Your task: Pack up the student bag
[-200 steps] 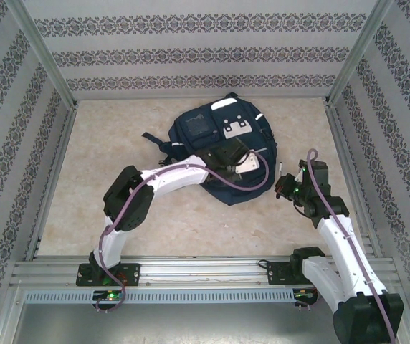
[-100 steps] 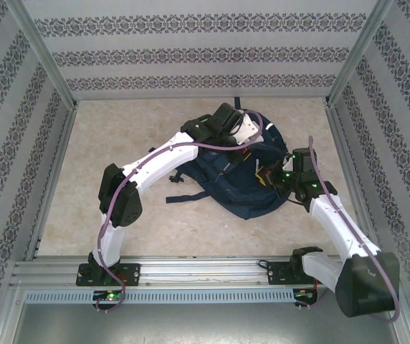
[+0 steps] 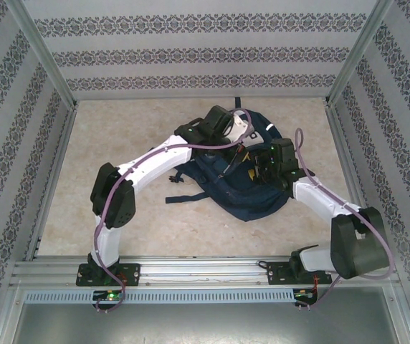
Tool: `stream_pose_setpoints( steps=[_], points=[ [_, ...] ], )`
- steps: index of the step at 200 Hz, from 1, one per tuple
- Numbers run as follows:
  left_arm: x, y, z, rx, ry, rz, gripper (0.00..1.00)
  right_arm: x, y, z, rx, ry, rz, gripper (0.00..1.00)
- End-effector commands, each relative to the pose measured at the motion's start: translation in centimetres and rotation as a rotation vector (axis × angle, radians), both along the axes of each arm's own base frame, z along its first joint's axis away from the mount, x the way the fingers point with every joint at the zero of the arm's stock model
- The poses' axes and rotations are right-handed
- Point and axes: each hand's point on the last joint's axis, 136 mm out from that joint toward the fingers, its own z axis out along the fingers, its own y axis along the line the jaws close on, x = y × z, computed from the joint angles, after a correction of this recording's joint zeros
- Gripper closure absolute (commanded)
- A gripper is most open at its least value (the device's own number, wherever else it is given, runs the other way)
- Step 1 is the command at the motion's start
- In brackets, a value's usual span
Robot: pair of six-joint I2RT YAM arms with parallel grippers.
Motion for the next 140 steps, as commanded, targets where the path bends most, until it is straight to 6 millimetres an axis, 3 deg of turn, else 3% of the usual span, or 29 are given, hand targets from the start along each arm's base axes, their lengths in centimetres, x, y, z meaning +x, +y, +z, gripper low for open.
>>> stream_pose_setpoints(
  steps=[1, 19, 35, 50, 75, 111, 140],
  points=[
    [0.8, 0.0, 4.3, -0.146, -0.063, 0.008, 1.00, -1.6, -0.2, 2.5, 0.006, -0.059, 0.041, 0.43],
    [0.6, 0.0, 3.3, -0.154, -0.059, -0.022, 0.75, -4.6, -1.0, 1.8, -0.034, -0.061, 0.082, 0.45],
    [0.0, 0.2, 2.5, -0.139, -0.071, -0.069, 0.69, -7.4, -2.3, 1.1, -0.110, -0.057, 0.126, 0.46],
    [-0.4, 0.9, 1.7, -0.115, -0.090, -0.106, 0.55, -9.7, -3.4, 0.6, -0.193, -0.057, 0.172, 0.48],
    [-0.5, 3.0, -0.3, -0.008, -0.192, -0.186, 0.45, -12.1, -5.6, -0.2, -0.355, -0.043, 0.230, 0.51],
    [2.6, 6.2, -4.5, 0.244, -0.205, -0.134, 0.41, -13.4, -8.1, -0.6, -0.485, 0.058, 0.270, 0.47],
    [4.8, 6.5, -8.3, 0.327, -0.133, -0.042, 0.38, -10.7, -7.0, -0.1, -0.458, -0.026, 0.300, 0.49]
  ],
)
